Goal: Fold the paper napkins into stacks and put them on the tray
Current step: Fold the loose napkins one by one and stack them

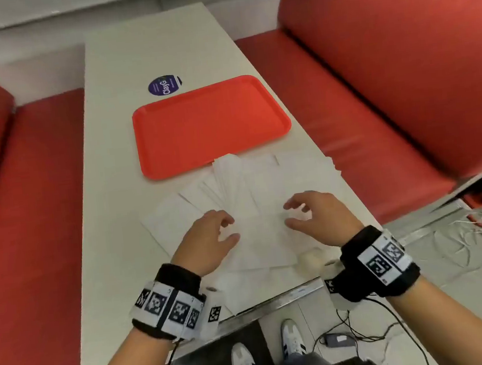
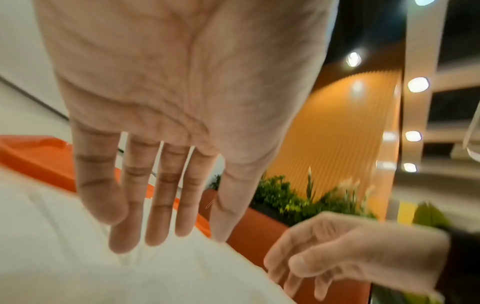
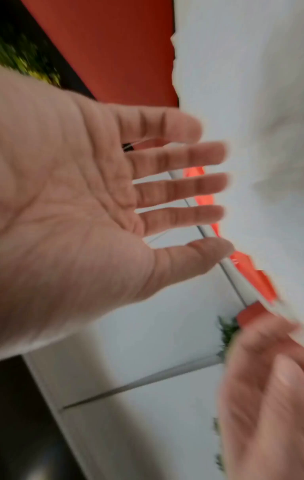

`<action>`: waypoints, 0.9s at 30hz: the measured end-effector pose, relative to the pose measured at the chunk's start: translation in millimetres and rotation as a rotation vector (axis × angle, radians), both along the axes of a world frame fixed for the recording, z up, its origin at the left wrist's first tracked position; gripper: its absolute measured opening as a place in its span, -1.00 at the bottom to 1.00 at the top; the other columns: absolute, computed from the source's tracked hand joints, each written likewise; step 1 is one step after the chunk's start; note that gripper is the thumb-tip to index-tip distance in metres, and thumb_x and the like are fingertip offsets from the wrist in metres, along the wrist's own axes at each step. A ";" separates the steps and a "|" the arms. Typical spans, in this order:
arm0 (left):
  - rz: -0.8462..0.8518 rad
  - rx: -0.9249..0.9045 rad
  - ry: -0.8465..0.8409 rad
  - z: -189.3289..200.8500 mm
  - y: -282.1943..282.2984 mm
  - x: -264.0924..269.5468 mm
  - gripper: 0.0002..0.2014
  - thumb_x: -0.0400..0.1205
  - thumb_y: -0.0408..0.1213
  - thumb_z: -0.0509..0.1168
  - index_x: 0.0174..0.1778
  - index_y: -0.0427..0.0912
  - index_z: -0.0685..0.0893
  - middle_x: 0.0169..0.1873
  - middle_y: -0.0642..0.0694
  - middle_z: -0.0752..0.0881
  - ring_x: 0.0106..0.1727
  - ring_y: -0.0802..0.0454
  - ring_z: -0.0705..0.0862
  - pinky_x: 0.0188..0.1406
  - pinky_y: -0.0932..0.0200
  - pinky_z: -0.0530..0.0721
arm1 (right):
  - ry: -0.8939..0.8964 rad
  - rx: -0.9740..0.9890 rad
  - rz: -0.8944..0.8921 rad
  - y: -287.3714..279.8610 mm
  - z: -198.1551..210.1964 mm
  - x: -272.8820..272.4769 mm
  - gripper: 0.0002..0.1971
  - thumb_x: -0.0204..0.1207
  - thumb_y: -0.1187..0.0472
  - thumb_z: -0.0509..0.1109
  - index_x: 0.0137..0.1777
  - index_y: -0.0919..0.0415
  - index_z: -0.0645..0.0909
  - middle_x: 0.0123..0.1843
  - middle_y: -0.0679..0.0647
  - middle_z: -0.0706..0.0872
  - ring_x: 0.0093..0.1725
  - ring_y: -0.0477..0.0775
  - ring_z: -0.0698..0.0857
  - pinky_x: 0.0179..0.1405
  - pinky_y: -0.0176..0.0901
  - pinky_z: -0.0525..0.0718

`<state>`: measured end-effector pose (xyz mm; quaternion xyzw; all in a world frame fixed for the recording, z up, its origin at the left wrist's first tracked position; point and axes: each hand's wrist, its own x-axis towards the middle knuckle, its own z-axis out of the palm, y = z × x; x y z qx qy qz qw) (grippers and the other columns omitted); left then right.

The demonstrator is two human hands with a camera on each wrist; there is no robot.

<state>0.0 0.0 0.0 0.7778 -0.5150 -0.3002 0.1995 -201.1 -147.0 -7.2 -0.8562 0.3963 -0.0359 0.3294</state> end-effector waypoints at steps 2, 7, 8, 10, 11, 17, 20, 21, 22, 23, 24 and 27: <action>-0.046 0.079 -0.116 -9.8 -14.9 1.1 -0.54 0.68 -0.12 0.31 0.49 -0.12 0.44 0.38 -0.04 0.51 0.36 -0.01 0.51 0.29 0.14 0.49 | 0.082 -0.044 0.019 4.0 -12.2 9.2 -0.52 0.51 -0.05 0.45 0.42 0.02 0.55 0.39 -0.03 0.56 0.35 0.04 0.54 0.30 -0.01 0.55; -0.154 0.290 -0.255 -29.5 -30.0 -2.4 -0.27 0.62 -0.09 0.37 0.65 -0.11 0.17 0.50 -0.09 0.34 0.44 -0.12 0.40 0.38 -0.13 0.47 | 0.157 -0.072 0.040 10.5 -36.4 15.0 -0.41 0.49 -0.10 0.44 0.48 0.06 0.44 0.46 0.00 0.43 0.43 0.09 0.38 0.33 -0.01 0.50; -0.156 0.302 -0.294 -30.1 -31.2 -2.6 -0.28 0.61 -0.11 0.38 0.63 -0.10 0.19 0.45 -0.10 0.39 0.41 -0.12 0.41 0.35 -0.12 0.46 | 0.136 -0.092 0.030 10.1 -37.0 14.9 -0.45 0.47 -0.09 0.46 0.42 0.07 0.47 0.42 0.00 0.45 0.40 0.10 0.40 0.30 -0.01 0.51; -0.129 0.291 -0.349 -27.3 -33.5 -4.5 -0.38 0.59 -0.16 0.39 0.53 -0.07 0.29 0.33 -0.08 0.48 0.35 -0.12 0.44 0.33 -0.09 0.39 | 0.127 -0.107 0.023 12.0 -36.6 16.3 -0.54 0.45 -0.05 0.48 0.30 0.10 0.55 0.36 0.01 0.48 0.34 0.11 0.42 0.24 -0.02 0.50; -0.118 0.280 -0.367 -25.6 -33.8 -5.5 -0.45 0.59 -0.18 0.38 0.47 -0.05 0.35 0.28 -0.07 0.52 0.33 -0.10 0.46 0.35 -0.08 0.35 | 0.133 -0.111 0.028 12.3 -37.0 16.7 -0.59 0.45 -0.03 0.48 0.24 0.11 0.58 0.34 0.01 0.49 0.33 0.12 0.43 0.22 -0.02 0.49; -0.043 0.150 -0.259 -5.6 -19.8 1.3 -0.88 0.65 -0.21 0.30 0.03 -0.12 0.69 -0.11 -0.04 0.61 0.05 -0.07 0.62 0.15 0.01 0.36 | -0.129 0.050 0.001 5.7 -21.6 16.1 -0.88 0.42 0.11 0.55 -0.19 0.09 0.66 0.01 -0.03 0.72 0.07 -0.01 0.60 0.01 -0.21 0.47; 0.010 -0.002 0.008 8.6 -2.5 8.0 -0.81 0.57 -0.26 0.37 -0.34 -0.22 0.62 -0.41 -0.18 0.58 -0.33 -0.04 0.52 -0.25 0.09 0.36 | -0.303 0.228 -0.020 2.5 -0.6 19.6 -0.86 0.43 0.16 0.58 -0.27 0.06 0.66 -0.20 0.01 0.79 -0.16 -0.03 0.71 -0.19 -0.36 0.55; 0.022 -0.039 0.066 13.9 3.5 10.5 -0.82 0.55 -0.25 0.39 -0.34 -0.20 0.65 -0.41 -0.21 0.63 -0.34 -0.07 0.54 -0.28 0.10 0.39 | -0.365 0.292 -0.023 1.9 6.5 22.1 -0.85 0.43 0.16 0.58 -0.27 0.07 0.65 -0.22 0.11 0.80 -0.20 0.06 0.73 -0.19 -0.21 0.62; 0.033 -0.071 0.110 18.4 9.6 13.2 -0.87 0.55 -0.23 0.42 -0.29 -0.17 0.71 -0.37 -0.18 0.71 -0.31 -0.08 0.62 -0.27 0.09 0.46 | -0.429 0.355 -0.032 2.4 14.5 25.5 -0.85 0.45 0.16 0.58 -0.25 0.10 0.65 -0.21 0.23 0.80 -0.21 0.17 0.75 -0.16 -0.04 0.66; 0.053 -0.091 0.163 22.5 15.9 15.1 -0.92 0.55 -0.22 0.45 -0.22 -0.13 0.76 -0.32 -0.10 0.78 -0.25 -0.03 0.72 -0.23 0.09 0.55 | -0.495 0.424 -0.049 3.1 21.8 29.4 -0.87 0.47 0.17 0.57 -0.20 0.14 0.66 -0.18 0.33 0.80 -0.20 0.23 0.77 -0.14 0.03 0.69; 0.077 -0.117 0.234 25.6 22.2 16.7 -0.94 0.55 -0.21 0.47 -0.15 -0.10 0.79 -0.26 -0.06 0.82 -0.17 -0.01 0.78 -0.15 0.07 0.63 | -0.558 0.492 -0.074 4.6 28.1 34.3 -0.88 0.49 0.19 0.56 -0.12 0.19 0.66 -0.16 0.39 0.80 -0.19 0.24 0.78 -0.13 0.04 0.69; 0.233 -0.203 0.472 32.1 40.1 21.5 -0.83 0.55 -0.26 0.51 0.02 -0.22 0.80 -0.16 -0.18 0.86 -0.08 -0.19 0.84 -0.04 -0.08 0.75 | -0.658 0.585 -0.156 12.4 35.8 51.1 -0.66 0.47 0.16 0.56 0.20 0.18 0.61 -0.07 0.31 0.82 -0.08 0.15 0.80 -0.06 0.01 0.69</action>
